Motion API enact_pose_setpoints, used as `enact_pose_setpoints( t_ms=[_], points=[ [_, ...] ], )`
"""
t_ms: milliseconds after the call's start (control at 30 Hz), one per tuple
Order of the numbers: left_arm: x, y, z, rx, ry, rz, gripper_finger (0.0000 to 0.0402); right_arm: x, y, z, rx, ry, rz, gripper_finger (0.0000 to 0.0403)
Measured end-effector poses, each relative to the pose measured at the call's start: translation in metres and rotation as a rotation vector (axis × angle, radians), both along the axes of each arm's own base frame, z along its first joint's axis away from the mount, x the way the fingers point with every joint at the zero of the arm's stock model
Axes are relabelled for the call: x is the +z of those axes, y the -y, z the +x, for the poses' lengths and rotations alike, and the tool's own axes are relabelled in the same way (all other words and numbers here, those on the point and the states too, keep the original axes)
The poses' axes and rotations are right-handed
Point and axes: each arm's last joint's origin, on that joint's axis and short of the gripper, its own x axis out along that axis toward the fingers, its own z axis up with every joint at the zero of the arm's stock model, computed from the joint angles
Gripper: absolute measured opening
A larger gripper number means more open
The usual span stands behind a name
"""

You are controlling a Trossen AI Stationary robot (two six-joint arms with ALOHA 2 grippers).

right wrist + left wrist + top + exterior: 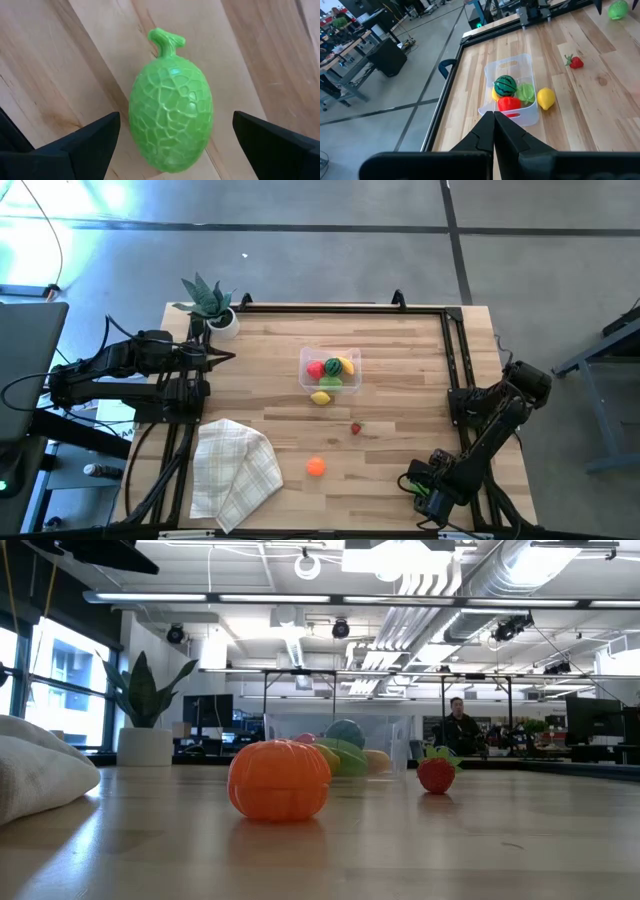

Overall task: Pick and placing Produce into tupperware
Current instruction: Put the melon into the transparent bin

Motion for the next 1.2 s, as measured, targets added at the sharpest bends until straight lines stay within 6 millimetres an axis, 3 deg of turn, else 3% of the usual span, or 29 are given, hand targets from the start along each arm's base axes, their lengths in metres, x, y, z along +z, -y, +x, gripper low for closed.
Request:
enact_pose_setpoints(
  t_ms=[467, 1200],
  points=[
    [0.000, 0.000, 0.000, 0.000, 0.000, 0.000, 0.0001, -0.003, -0.001, 0.002, 0.000, 0.021, 0.014, 0.0376],
    [0.000, 0.000, 0.000, 0.000, 0.000, 0.000, 0.0001, -0.016, -0.006, 0.005, -0.004, 0.000, 0.014, 0.0312]
  ],
)
